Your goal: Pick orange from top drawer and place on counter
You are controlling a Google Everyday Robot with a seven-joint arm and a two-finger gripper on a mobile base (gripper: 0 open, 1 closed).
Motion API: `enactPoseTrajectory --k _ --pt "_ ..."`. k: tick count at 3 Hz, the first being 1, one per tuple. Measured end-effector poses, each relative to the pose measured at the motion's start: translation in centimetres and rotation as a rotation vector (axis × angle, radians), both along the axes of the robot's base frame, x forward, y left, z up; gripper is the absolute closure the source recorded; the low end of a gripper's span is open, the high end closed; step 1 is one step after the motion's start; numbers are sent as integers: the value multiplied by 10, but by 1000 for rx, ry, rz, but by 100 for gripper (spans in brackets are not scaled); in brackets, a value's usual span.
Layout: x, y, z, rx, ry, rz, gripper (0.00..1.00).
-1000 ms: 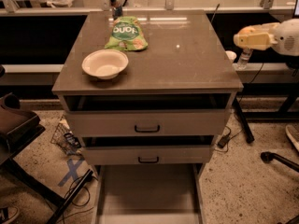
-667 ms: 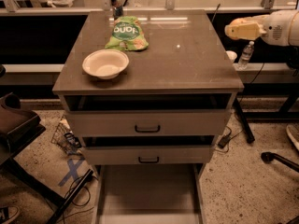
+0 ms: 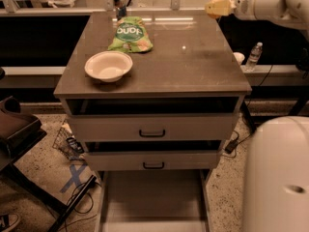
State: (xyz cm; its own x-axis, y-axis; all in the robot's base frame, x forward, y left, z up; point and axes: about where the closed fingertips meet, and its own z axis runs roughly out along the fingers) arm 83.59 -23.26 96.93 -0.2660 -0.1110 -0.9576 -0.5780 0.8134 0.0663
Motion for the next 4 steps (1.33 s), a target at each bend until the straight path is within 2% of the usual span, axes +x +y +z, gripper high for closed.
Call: enactPoseTrajectory --k 1,2,4 --pt "44 30 11 19 6 -62 100" --pt "72 56 0 17 18 -95 100" --pt "81 62 -7 6 26 -113 100"
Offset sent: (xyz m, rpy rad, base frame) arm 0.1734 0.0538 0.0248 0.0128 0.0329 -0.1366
